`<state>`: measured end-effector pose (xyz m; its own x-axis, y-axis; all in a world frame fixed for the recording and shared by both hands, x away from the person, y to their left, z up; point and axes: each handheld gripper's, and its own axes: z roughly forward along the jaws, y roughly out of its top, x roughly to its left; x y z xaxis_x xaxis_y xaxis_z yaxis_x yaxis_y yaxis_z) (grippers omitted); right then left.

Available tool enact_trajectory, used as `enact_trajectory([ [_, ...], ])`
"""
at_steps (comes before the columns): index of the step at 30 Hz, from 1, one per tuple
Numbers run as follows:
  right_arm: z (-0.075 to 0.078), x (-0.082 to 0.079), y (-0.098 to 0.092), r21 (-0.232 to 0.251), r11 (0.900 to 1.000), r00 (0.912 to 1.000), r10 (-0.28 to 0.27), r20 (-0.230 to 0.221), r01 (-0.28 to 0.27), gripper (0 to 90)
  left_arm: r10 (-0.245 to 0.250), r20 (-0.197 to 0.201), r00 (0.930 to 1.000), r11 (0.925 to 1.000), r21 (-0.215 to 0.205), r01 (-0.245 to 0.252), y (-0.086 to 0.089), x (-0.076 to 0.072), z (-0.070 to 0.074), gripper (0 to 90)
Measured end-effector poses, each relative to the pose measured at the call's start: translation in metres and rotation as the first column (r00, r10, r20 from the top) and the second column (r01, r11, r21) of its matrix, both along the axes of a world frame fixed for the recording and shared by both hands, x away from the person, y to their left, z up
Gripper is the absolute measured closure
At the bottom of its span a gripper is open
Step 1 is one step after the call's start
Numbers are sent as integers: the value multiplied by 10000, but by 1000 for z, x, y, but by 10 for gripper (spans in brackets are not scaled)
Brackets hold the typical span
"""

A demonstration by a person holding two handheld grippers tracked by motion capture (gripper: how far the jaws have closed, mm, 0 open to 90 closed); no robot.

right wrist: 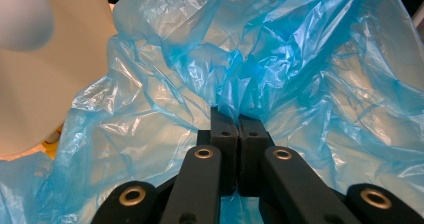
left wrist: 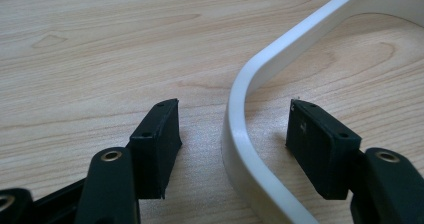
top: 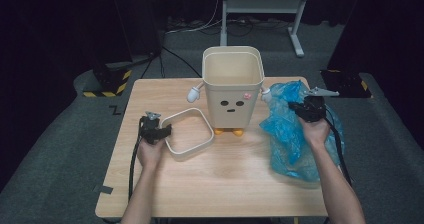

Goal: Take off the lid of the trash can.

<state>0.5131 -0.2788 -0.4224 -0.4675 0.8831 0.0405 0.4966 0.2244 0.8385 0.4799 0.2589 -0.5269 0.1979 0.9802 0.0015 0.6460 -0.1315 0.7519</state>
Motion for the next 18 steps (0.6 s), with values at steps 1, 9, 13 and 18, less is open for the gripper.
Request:
enact_trajectory([
  [1,1,-1,0,15,10000,10000,-4,18,4,886,1,0,10000,10000,-2,-1,0,0,0,384],
  [9,14,-8,-1,-138,9999,9996,58,262,-54,886,30,22,10000,10000,-23,-30,0,0,0,383],
  [13,23,-13,-4,-79,9999,9989,78,460,-74,886,35,23,10000,10000,-22,-35,0,0,0,382],
  [18,34,-17,-11,-4,9999,9984,112,552,-112,887,40,22,10000,10000,-21,-40,0,0,0,381],
])
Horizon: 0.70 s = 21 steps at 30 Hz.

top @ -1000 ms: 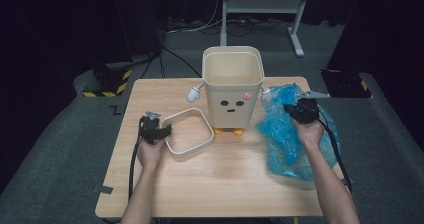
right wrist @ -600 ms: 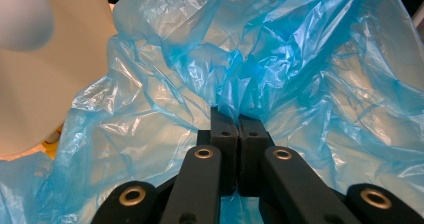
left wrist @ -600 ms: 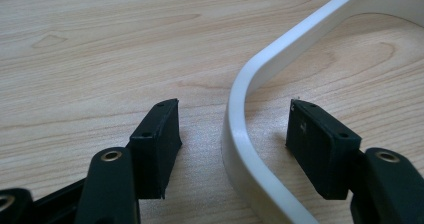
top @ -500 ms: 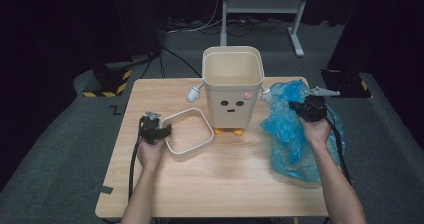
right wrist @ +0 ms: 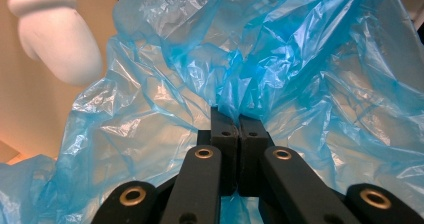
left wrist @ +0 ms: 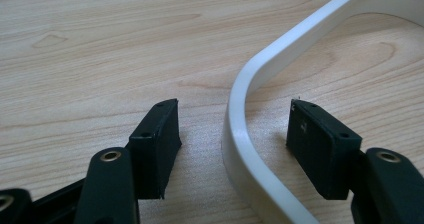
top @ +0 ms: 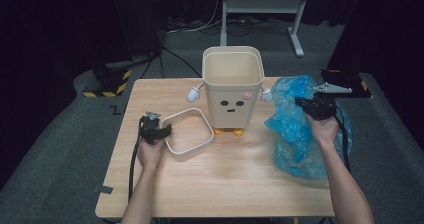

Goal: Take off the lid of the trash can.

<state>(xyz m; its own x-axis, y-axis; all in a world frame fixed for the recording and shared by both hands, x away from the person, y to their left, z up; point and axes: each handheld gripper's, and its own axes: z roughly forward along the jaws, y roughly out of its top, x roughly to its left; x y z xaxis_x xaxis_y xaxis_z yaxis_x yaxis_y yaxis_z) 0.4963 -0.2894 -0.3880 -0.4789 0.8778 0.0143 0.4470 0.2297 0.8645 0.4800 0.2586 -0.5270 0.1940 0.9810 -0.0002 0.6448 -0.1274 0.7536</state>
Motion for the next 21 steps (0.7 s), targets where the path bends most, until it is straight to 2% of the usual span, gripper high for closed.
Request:
enact_trajectory([
  [10,24,-9,-5,199,9996,9995,194,255,-200,887,12,-2,10000,10000,-6,-12,0,0,0,379],
  [16,34,-14,-5,-6,9995,9990,309,336,-309,886,17,-6,10000,10000,-3,-17,0,0,0,377],
  [21,42,-17,-5,62,9992,9982,385,451,-389,887,19,-7,10000,10000,-3,-19,0,0,0,377],
])
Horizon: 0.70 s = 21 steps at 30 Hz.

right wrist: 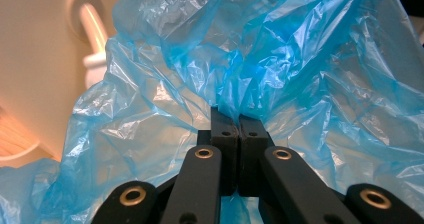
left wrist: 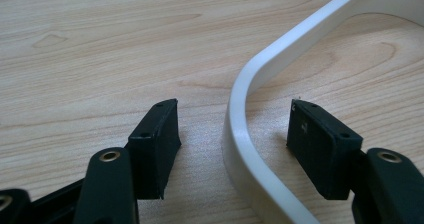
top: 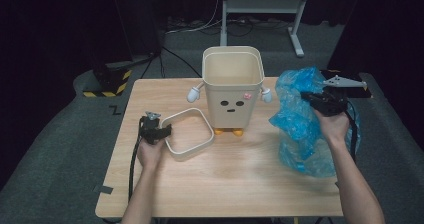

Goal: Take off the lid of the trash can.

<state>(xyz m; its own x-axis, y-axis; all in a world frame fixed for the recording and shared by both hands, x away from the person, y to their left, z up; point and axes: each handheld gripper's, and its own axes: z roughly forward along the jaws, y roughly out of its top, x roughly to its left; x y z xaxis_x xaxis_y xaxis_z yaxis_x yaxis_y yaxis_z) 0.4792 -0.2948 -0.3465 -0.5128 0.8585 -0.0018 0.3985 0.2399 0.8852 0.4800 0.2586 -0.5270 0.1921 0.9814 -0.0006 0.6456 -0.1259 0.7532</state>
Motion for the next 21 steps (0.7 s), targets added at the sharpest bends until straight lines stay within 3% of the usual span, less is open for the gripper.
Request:
enact_trajectory([
  [21,49,-21,9,134,9969,9952,766,609,-776,887,8,1,10000,10000,1,-8,0,0,0,376],
])
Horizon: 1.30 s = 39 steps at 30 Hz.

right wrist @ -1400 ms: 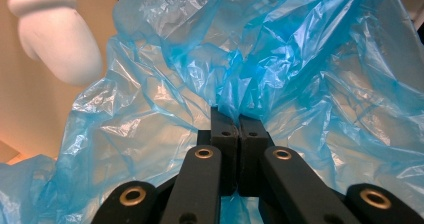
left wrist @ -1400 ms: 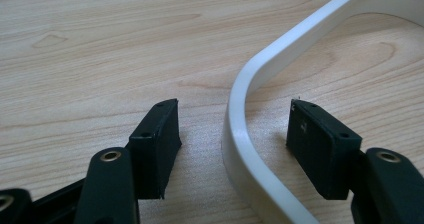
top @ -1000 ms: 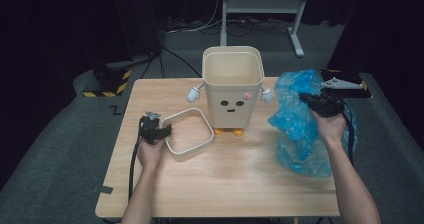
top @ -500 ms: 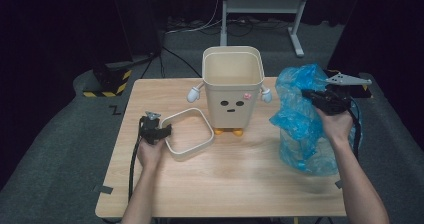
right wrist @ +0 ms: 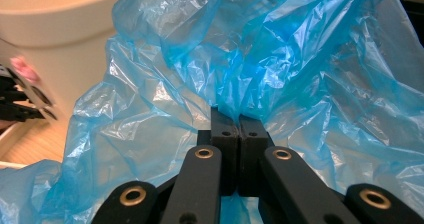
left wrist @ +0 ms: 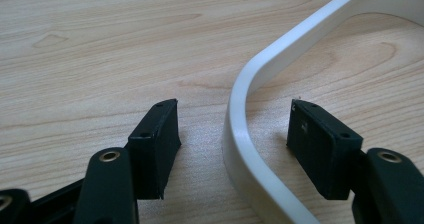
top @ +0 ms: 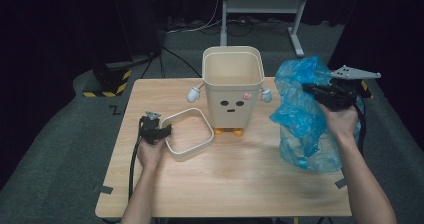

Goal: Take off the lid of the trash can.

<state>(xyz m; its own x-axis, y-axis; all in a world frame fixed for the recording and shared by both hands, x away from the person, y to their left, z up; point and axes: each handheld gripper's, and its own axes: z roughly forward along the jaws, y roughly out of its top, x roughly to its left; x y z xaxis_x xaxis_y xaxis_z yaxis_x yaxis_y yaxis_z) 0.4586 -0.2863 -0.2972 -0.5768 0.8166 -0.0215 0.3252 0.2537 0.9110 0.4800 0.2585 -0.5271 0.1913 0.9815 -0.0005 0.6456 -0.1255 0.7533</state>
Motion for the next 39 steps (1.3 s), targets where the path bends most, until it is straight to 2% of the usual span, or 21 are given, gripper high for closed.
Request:
enact_trajectory([
  [4,15,-5,5,-54,9996,9994,290,167,-289,887,1,1,10000,10000,0,-1,0,0,0,376],
  [12,31,-7,17,-97,9973,9969,724,320,-721,887,-2,-1,10000,10000,0,2,0,0,0,376],
  [25,61,-6,44,-177,9879,9859,1551,625,-1543,887,-105,-32,9999,9999,-20,105,0,0,0,355],
  [31,70,-2,62,-143,9802,9776,1982,709,-1977,887,-152,-40,9999,9999,-71,151,0,0,0,342],
  [33,71,0,69,-183,9778,9755,2093,678,-2085,887,-199,-39,9998,9992,-347,198,3,0,0,341],
  [39,73,4,85,-180,9706,9686,2405,627,-2398,887,-381,-43,9993,9992,-88,381,0,0,0,336],
])
